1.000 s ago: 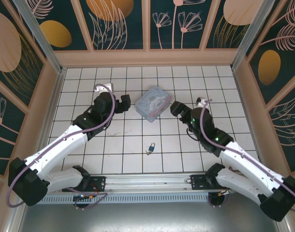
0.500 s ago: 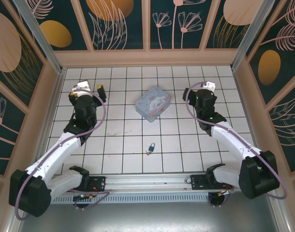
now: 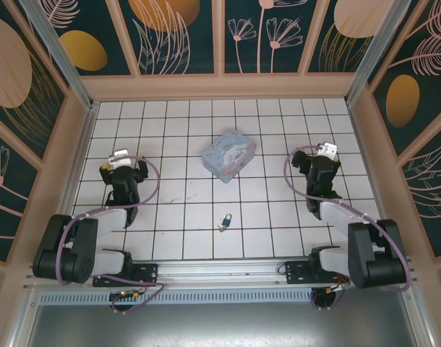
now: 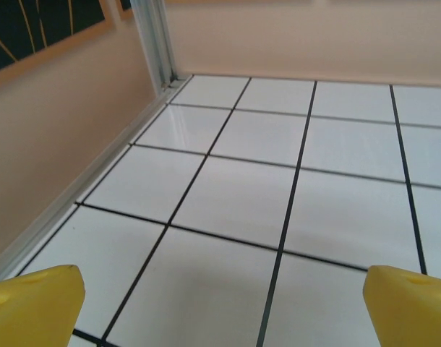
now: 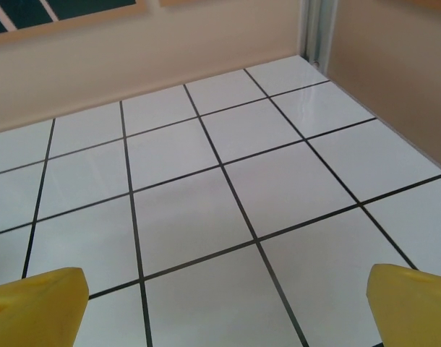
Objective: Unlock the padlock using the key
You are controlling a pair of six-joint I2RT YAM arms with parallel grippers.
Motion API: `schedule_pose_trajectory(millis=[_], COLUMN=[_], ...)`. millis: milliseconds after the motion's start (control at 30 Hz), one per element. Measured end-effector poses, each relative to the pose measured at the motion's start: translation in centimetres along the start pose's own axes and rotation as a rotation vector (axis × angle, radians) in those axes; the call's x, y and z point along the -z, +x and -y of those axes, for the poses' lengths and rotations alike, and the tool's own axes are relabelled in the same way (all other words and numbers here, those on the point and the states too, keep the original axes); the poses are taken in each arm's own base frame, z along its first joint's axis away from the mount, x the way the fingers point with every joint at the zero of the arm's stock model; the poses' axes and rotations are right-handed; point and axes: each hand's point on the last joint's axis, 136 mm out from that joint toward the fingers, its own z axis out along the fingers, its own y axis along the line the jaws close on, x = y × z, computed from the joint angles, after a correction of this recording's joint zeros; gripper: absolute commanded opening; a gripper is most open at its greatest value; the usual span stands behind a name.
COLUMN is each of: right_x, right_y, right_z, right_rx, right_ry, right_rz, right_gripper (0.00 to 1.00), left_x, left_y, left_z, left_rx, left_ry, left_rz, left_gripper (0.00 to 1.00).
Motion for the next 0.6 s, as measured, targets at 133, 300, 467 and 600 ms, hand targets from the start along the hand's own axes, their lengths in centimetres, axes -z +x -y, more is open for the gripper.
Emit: schedule_pose_trajectory(millis=[133,300,467,600], right_x=[-1.0,-0.5,-0.7,-1.3], right_y=[1.3,3.0,4.9,2.6], right_z=[0.1,2.3,2.5,1.4], right_rx=[0.058,0.036,0.032,0.022], right_ry=[-0.019,-0.031,-0.08,-0.15], right_rz=[0.007,0.061,0.033,0.091], right_gripper=[0.99,0.98,0.98,0.99], left_x=[0.0,-0.5,-0.9,-0.9], left_y=[-0.3,-1.3,-0.5,-0.7], left_z=[0.6,0.8,0.5,0.9], left_rx=[0.007,0.035,0.046,0.049], left_ry=[0.055,0.102,0.117,0.143], left_rz=[0.049,0.122,0.118,0.123], left_gripper=[0.99,0.98,0.99,0.99])
